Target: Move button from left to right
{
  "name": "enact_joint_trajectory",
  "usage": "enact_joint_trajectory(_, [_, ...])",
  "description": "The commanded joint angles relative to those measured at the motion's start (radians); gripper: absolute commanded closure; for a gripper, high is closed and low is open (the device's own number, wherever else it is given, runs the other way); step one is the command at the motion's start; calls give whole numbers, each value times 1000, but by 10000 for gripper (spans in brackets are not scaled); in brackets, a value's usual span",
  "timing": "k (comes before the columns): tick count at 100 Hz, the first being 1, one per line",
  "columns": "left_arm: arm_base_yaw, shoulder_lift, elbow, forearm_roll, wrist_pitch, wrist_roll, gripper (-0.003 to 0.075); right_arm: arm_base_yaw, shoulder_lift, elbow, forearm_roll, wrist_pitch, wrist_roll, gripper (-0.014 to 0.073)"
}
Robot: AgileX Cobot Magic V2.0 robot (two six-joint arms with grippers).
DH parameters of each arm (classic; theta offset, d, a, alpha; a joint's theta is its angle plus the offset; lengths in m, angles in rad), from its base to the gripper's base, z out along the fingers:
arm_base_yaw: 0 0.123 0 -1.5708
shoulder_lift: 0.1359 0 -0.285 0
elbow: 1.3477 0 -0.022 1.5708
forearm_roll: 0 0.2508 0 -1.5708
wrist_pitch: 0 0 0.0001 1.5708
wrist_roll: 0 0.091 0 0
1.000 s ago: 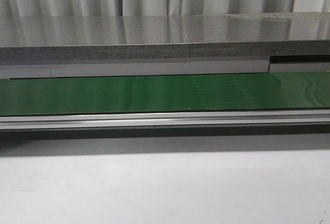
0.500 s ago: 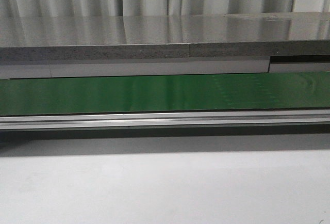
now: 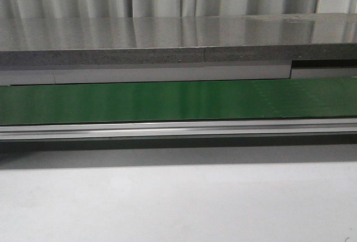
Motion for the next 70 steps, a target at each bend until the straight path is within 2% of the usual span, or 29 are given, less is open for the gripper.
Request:
enact_joint_trajectory(1, [-4, 4, -28, -3, -75, -7, 741, 49, -109, 17, 18, -93, -6, 93])
enact_joint_trajectory(36, [-4, 4, -28, -3, -75, -7, 741, 224, -494, 355, 18, -330, -7, 93])
enact_joint_trajectory(56, [-4, 4, -28, -3, -75, -7, 741, 242, -747, 565, 18, -400, -7, 93])
enact_joint_trajectory(70, [-4, 4, -28, -3, -75, -7, 741, 244, -920, 693, 15, -398, -7, 93])
